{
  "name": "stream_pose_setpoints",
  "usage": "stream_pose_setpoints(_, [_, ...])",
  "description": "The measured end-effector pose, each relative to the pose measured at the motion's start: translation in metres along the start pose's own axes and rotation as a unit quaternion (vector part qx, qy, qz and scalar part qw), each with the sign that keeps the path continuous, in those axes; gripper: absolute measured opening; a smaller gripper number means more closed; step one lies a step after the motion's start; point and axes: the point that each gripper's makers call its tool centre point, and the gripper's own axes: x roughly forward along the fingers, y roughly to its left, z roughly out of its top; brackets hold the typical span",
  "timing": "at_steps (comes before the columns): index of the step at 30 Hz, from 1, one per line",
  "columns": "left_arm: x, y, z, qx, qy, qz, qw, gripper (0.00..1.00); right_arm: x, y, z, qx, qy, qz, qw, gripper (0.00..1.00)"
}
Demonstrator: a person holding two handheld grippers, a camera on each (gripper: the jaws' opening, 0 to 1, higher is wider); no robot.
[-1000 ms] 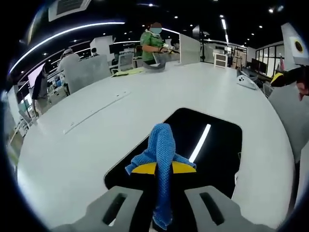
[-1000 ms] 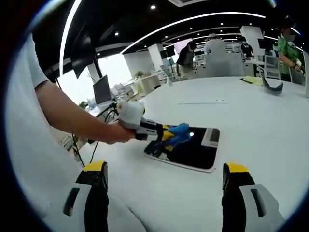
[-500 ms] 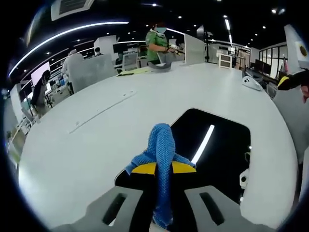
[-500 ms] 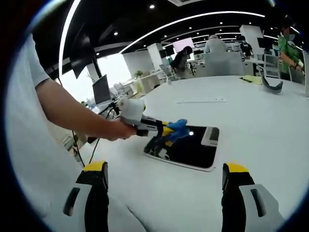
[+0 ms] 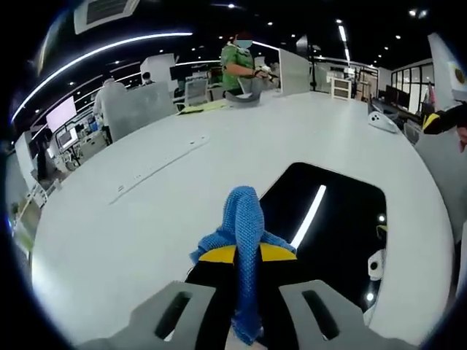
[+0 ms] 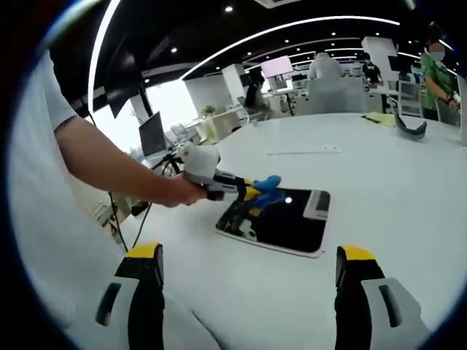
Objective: Wipe the mirror surface with the cleaning cloth until all visible marks leave the cleaned area.
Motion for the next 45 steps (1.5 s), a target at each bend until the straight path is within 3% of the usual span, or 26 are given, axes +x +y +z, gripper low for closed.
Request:
stream_pose_setpoints(26, [0.004, 0.017, 0.001, -0.010, 0.011, 0.010, 0.9998, 0.08, 0.000, 0.000, -0.003, 0.001, 0.006, 0.004, 1.0000, 0.97])
stream_pose_setpoints(30, [0.005, 0.014, 0.001, 0.007, 0.018, 0.015, 0.9997, 0.08, 0.001, 0.001, -0.002, -0.001, 0.005, 0.006, 1.0000, 0.97])
stream_pose_setpoints(40, [0.003, 0.014, 0.001, -0.012, 0.018, 0.029, 0.9993, 0.07, -0.002, -0.001, -0.001, -0.002, 0.002, 0.001, 1.0000, 0.97])
stream_pose_setpoints(45, [0.000, 0.013, -0.001, -0.012, 0.022, 0.019, 0.9995, 0.07, -0.003, -0.002, -0.001, -0.002, 0.001, 0.000, 1.0000, 0.97])
